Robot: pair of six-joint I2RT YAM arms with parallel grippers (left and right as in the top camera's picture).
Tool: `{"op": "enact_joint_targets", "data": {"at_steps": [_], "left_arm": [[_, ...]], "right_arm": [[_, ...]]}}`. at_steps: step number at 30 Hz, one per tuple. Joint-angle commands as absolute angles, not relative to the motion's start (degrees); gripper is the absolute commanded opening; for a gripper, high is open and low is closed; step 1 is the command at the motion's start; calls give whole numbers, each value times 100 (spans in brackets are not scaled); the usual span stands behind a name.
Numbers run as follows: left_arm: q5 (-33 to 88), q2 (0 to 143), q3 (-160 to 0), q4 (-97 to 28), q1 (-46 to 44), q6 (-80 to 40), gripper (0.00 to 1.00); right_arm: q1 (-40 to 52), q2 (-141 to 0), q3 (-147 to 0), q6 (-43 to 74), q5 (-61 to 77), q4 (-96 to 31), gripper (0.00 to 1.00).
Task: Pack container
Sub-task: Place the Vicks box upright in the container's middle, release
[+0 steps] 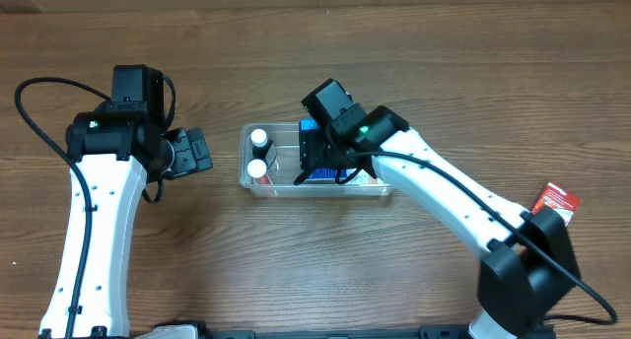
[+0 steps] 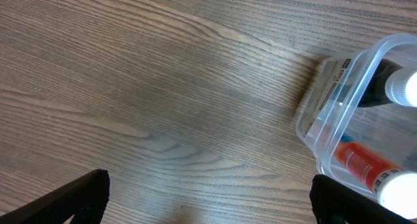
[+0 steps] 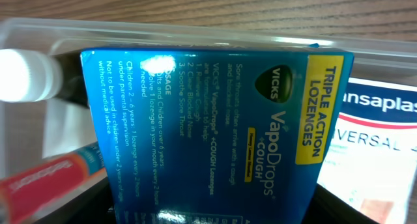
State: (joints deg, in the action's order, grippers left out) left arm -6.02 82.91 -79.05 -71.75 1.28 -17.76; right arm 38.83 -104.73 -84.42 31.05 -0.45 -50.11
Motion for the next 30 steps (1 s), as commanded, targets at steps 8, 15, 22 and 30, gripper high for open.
{"op": "enact_joint_targets", "data": {"at_steps": [8, 15, 22, 30], "left_arm": [[-572, 8291, -7887, -7175, 148, -1669, 100], [-572, 8291, -7887, -7196, 148, -1669, 100], [-572, 8291, -7887, -7196, 148, -1669, 100], [-572, 8291, -7887, -7192, 148, -1669, 100]], "right_arm": [[3894, -10558, -8536, 3175, -27, -4978, 83], [3894, -10558, -8536, 3175, -27, -5087, 89], [3686, -10259, -8903, 3177, -725, -5610, 95], [320, -8995, -9907, 3264, -941, -7306, 100]]}}
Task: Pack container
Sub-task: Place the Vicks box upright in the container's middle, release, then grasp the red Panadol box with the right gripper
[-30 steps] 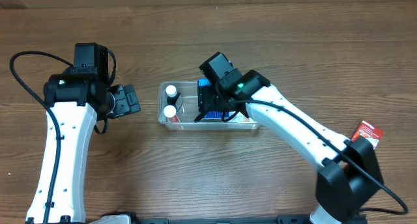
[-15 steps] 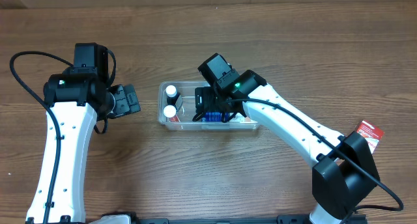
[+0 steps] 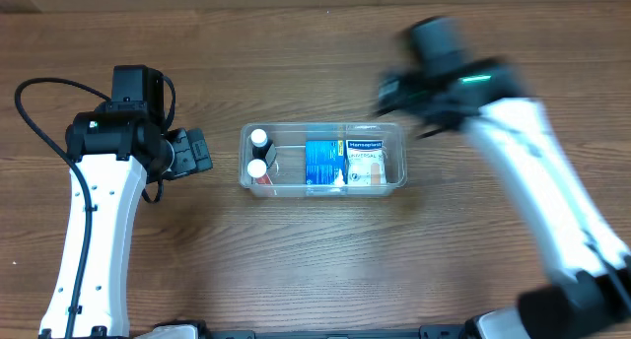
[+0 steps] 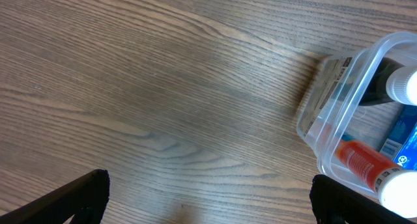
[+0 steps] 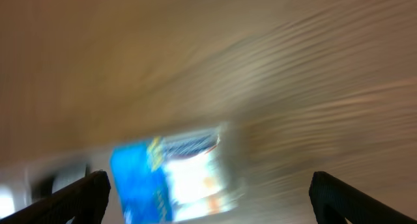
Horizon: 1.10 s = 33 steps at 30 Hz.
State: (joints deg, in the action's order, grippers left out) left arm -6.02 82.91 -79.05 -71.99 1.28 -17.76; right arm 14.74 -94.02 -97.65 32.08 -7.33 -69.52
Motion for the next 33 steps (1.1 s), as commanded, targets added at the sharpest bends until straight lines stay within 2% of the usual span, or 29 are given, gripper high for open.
{"op": "enact_joint_targets", "data": {"at_steps": [1, 3, 6, 10, 18, 33], "left_arm": [[-572, 8291, -7887, -7190, 148, -1669, 100], [-569, 8291, -7887, -7177, 148, -1671, 100], [-569, 8291, -7887, -7170, 148, -1671, 100], [-548, 8291, -7887, -7170, 148, -1669, 100], [-548, 8291, -7887, -7168, 148, -1669, 100], [-497, 8291, -7887, -7177, 148, -1669, 100]], "right_arm": [[-191, -9017, -9863, 3030, -941, -7430, 100], [-1186, -9146, -9577, 2403, -941, -7470, 100], [-2303, -9513, -9021, 2115, -854, -7413, 100], [-3083, -10038, -8366, 1859, -720, -7164, 100], [-3312, -10291, -7260, 1278, -458, -6119, 100], [-3319, -10291, -6010, 1214, -436, -4840, 100]]}}
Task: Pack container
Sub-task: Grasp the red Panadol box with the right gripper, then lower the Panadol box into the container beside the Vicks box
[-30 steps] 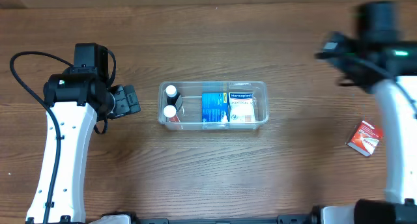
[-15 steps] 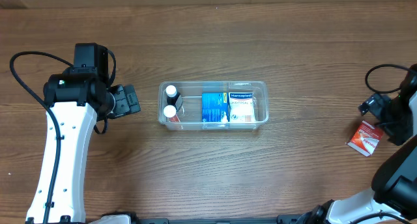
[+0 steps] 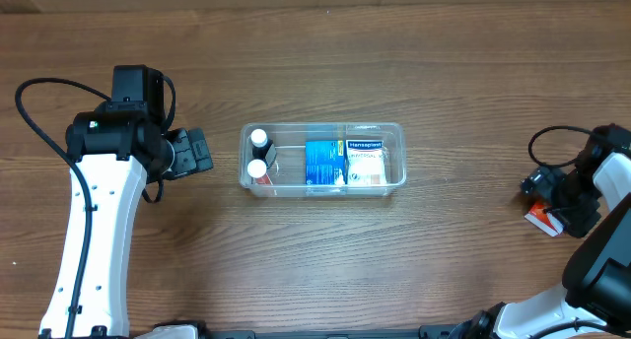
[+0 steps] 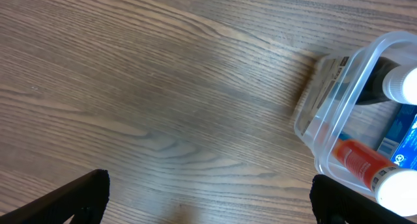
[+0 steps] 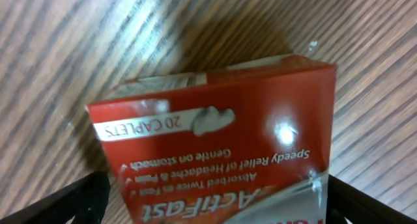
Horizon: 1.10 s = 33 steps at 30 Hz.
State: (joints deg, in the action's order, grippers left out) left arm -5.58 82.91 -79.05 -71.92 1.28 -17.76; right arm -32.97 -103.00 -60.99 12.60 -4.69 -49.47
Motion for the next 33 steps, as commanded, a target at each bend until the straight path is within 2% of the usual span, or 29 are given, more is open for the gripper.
{"op": "enact_joint_targets", "data": {"at_steps": [1, 2, 5, 10, 15, 20, 23, 25, 29, 33], "left_arm": [[-489, 8291, -7887, -7181, 148, -1669, 100], [-486, 8291, -7887, -7192, 148, -1669, 100], [-486, 8291, -7887, -7196, 148, -1669, 100], [-486, 8291, -7887, -7216, 148, -1667, 100], [-486, 8291, -7887, -7212, 148, -1667, 100], [-486, 8291, -7887, -7194, 148, -1669, 100], [-486, 8291, -7887, -7194, 148, -1669, 100], [-486, 8291, -7887, -7194, 148, -1669, 100], [-484, 8291, -7887, -7199, 148, -1669, 100], [-484, 8291, -7887, -7192, 148, -1671, 100]], "right_arm": [[-3319, -10291, -6010, 1214, -436, -4816, 100], [-3319, -10291, -6010, 1216, -434, -4788, 98], [-3319, -10291, -6010, 1216, -250, -4716, 82], [-3319, -10289, -6010, 1216, -156, -4694, 75], [-3297, -10287, -6278, 1219, 185, -4893, 61], [-2801, -10051, -7854, 1420, 423, -6296, 61], [-2084, -9636, -8536, 1459, 421, -6901, 61], [-1282, -9220, -8842, 1481, 405, -7192, 61], [408, -8626, -8901, 1981, 419, -7157, 61], [2071, -8661, -8884, 2137, 255, -6768, 61]]}}
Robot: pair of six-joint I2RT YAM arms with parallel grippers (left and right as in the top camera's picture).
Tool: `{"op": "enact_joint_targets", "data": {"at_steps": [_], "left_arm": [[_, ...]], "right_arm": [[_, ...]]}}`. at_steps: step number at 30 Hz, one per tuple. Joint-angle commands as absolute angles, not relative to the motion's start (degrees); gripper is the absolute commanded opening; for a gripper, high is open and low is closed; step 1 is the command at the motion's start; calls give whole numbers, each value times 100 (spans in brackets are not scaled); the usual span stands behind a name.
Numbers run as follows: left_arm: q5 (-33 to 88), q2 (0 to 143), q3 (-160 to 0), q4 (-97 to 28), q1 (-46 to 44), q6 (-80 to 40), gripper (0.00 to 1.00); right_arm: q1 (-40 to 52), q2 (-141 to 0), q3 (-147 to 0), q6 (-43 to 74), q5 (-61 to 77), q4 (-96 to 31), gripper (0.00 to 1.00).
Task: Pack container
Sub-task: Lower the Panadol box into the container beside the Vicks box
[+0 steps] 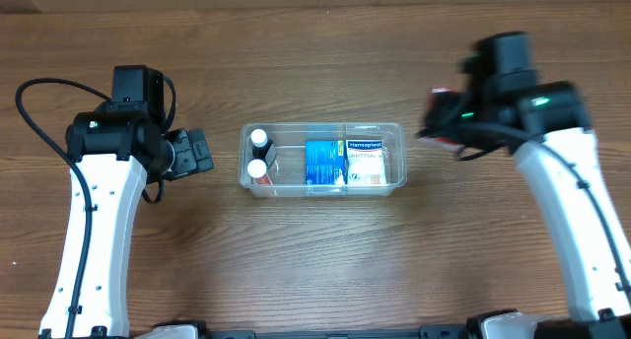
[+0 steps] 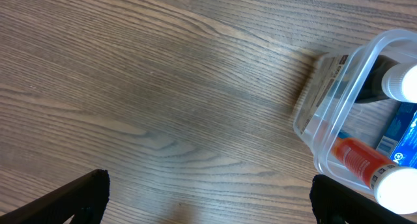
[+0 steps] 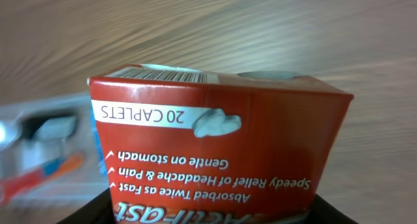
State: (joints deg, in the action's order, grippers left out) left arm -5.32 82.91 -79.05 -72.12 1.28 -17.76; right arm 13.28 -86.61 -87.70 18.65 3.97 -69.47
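Note:
A clear plastic container (image 1: 394,132) lies mid-table, holding two white-capped bottles (image 1: 258,153), an orange tube (image 2: 357,157), a blue lozenge box (image 1: 320,162) and a white plaster box (image 1: 366,160). My right gripper (image 1: 441,120) is shut on a red caplet box (image 3: 218,142), held in the air just right of the container's right end. The box fills the right wrist view, with the container blurred behind it at the left. My left gripper (image 1: 197,152) stands open just left of the container, nothing between its fingers (image 2: 81,195).
Bare wooden tabletop (image 1: 325,250) surrounds the container. A black cable (image 1: 30,112) loops beside the left arm at the far left.
My right gripper was at the far right table edge around the red caplet box lying there. It now holds that box in the air close to the container's right end. Left arm unchanged.
My right gripper was inside the container with the blue lozenge box. Then the lozenge box lay in the container and the arm was clear to the right. Then it was at the red caplet box at the far right; now it holds that box near the container.

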Motion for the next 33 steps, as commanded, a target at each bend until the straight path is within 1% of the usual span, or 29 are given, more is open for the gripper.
{"op": "enact_joint_targets", "data": {"at_steps": [1, 3, 5, 12, 18, 19, 20, 22, 23, 28, 31, 33], "left_arm": [[-484, 8291, -7887, -7194, 148, -1671, 100], [-484, 8291, -7887, -7201, 148, -1669, 100], [-484, 8291, -7887, -7201, 148, -1669, 100], [-484, 8291, -7887, -7210, 148, -1669, 100], [-484, 8291, -7887, -7214, 148, -1669, 100], [-484, 8291, -7887, -7214, 148, -1669, 100], [-484, 8291, -7887, -7214, 148, -1669, 100], [-484, 8291, -7887, -7214, 148, -1669, 100], [-484, 8291, -7887, -7214, 148, -1669, 100], [-484, 8291, -7887, -7223, 148, -1669, 100], [-484, 8291, -7887, -7234, 148, -1669, 100], [-484, 8291, -7887, -7223, 148, -1669, 100]], "right_arm": [[2408, -8720, -8882, 2134, 154, -6637, 62], [2956, -8960, -8877, 2259, -121, -6434, 62], [3124, -9214, -8831, 2416, -204, -6388, 62], [3028, -10398, -8547, 2471, -204, -6331, 62], [3002, -10685, -8545, 2473, -209, -6351, 63], [2976, -10685, -8545, 2473, -207, -6372, 66], [2952, -10685, -8545, 2473, -204, -6396, 73], [2936, -10685, -8545, 2469, -207, -6484, 96], [2939, -10685, -8545, 2467, -209, -6514, 100], [2939, -10676, -8608, 2471, -252, -6412, 100], [2936, -10495, -9011, 2473, -611, -6541, 100], [2777, -10112, -9406, 2596, -784, -6514, 100]]}}
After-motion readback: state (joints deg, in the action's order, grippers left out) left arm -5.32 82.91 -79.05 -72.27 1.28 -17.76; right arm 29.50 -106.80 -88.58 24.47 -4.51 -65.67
